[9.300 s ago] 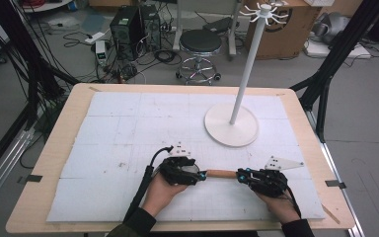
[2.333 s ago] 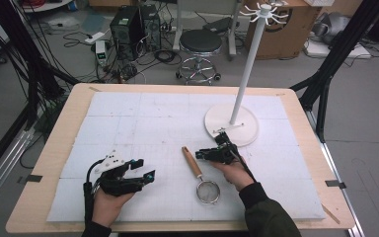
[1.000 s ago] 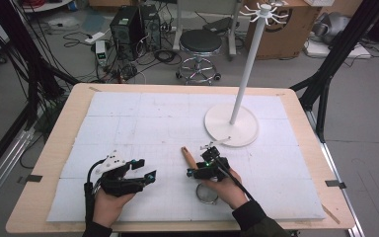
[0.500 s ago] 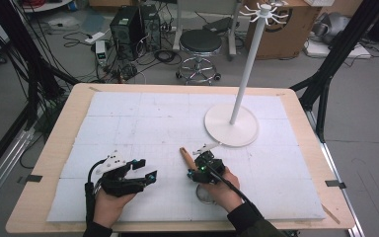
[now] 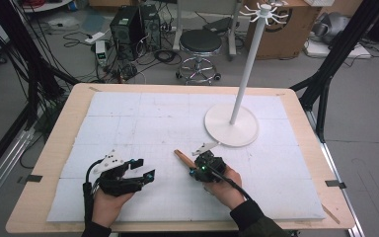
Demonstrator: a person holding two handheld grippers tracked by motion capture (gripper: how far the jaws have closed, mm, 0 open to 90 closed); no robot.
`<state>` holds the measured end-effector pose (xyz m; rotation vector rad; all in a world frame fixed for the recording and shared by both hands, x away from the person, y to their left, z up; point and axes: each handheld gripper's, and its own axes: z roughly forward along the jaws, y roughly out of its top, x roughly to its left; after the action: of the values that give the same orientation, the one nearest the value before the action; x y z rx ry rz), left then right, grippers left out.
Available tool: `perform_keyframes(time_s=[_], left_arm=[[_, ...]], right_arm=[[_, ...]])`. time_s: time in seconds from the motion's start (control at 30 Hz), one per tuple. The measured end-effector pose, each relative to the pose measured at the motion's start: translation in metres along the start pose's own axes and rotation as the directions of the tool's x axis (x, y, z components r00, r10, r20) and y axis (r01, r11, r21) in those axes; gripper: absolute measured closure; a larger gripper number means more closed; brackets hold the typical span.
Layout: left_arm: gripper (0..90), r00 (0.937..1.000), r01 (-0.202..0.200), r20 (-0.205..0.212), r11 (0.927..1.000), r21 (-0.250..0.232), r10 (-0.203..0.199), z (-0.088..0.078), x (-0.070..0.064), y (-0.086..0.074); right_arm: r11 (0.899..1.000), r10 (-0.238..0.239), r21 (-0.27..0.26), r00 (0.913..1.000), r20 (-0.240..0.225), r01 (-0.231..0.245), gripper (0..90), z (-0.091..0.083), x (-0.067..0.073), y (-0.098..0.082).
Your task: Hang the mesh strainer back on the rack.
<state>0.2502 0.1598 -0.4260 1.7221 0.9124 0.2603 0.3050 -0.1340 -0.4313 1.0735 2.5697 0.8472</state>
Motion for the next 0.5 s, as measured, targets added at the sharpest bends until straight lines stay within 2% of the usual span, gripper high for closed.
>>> perform_keyframes(time_s=[0.07,0.13,0.23,0.4,0.5], left_arm=[[35.7,1.0000,0.002,0.000,1.0000,0.000,-0.002,0.000,0.000,0.000],[35.7,1.0000,0.002,0.001,1.0000,0.002,-0.002,0.001,-0.001,0.000],[35.8,1.0000,-0.003,0.000,1.0000,0.004,0.003,0.002,-0.002,0.000],[35.8,0.9999,-0.010,0.004,0.9999,0.009,0.010,0.004,-0.004,0.000],[35.9,1.0000,-0.009,0.003,0.9999,0.011,0.008,0.004,-0.004,0.000]], right_arm=[[1.000,0.021,-0.004,0.9995,-0.023,-0.021,70.0,-0.002,-0.005,0.000],[0.999,0.039,0.039,0.9974,-0.060,-0.037,68.8,0.002,-0.008,0.002],[0.998,0.015,0.066,0.9992,-0.038,-0.012,68.5,0.004,-0.005,0.005],[0.993,0.065,0.101,0.9944,-0.084,-0.056,68.2,0.006,-0.012,0.008],[0.990,0.058,0.130,0.9947,-0.086,-0.046,68.1,0.007,-0.012,0.012]])
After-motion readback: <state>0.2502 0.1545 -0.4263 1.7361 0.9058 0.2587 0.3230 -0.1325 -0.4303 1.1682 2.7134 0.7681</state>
